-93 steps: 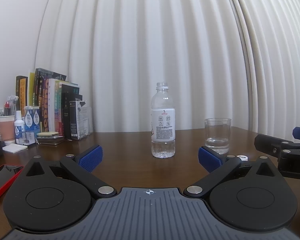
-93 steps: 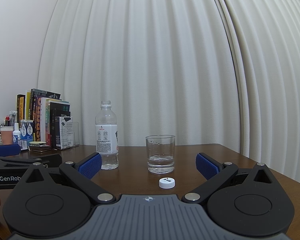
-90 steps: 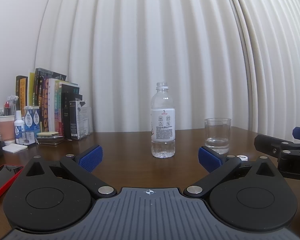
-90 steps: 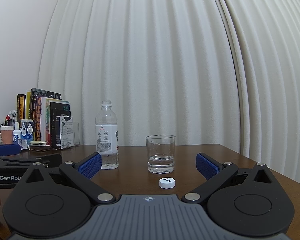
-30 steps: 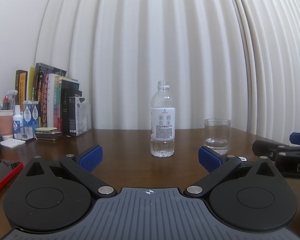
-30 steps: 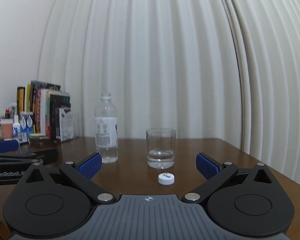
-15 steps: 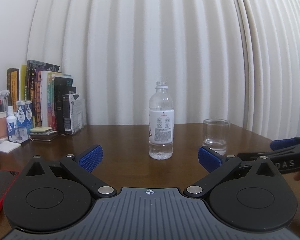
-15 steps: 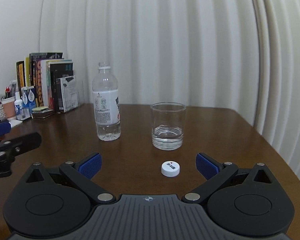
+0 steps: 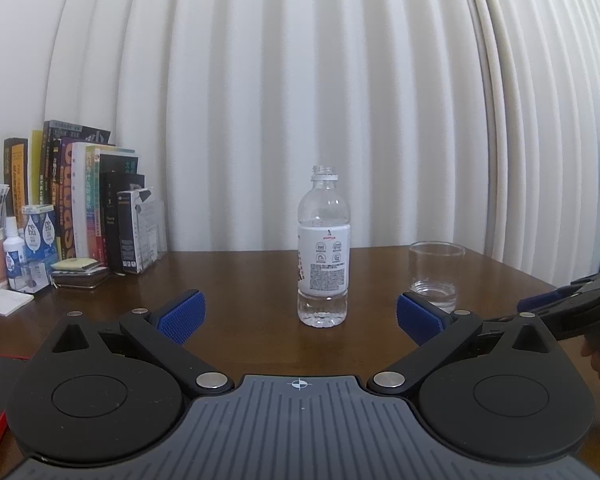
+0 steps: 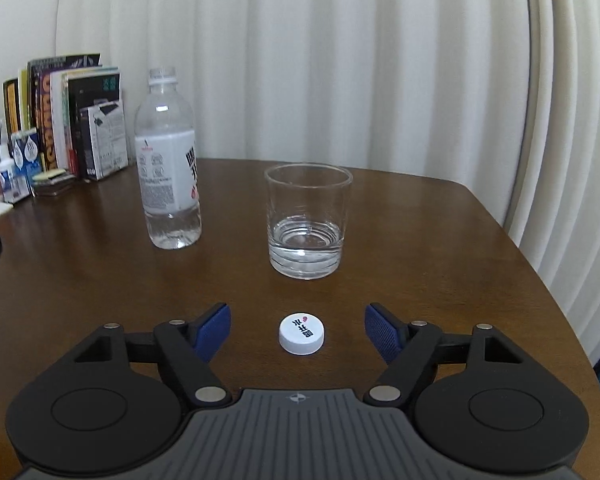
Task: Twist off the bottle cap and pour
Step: 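Lower the right tool onto the white cap and close on it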
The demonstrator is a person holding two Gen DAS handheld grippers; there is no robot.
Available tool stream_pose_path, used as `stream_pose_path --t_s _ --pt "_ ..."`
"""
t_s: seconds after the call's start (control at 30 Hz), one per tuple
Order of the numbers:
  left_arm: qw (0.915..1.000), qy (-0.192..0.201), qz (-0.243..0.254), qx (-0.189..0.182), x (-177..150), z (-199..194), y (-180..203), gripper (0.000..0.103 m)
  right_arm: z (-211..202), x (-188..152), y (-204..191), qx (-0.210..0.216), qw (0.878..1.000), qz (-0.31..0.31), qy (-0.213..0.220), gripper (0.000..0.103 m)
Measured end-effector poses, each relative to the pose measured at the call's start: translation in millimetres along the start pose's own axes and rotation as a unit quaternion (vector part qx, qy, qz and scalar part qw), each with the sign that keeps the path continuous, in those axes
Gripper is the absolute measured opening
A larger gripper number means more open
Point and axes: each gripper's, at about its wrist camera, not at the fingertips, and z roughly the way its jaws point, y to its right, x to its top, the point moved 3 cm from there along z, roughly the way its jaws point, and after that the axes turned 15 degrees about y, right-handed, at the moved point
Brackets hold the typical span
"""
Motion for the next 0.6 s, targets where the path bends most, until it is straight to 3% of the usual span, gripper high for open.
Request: stream_pose_path --t_s 0.47,0.6 --pt "0.9999 -0.012 0.000 -0.004 -5.5 14.5 -3.6 0.103 19.3 -4.7 3.9 0.007 0.999 -0.006 -0.039 0.046" --pt "0.9999 -0.015 0.002 -0.005 -7.4 18.4 -3.0 0.103 24.5 -4.8 3.5 0.013 0.999 -0.009 -0.043 0.034"
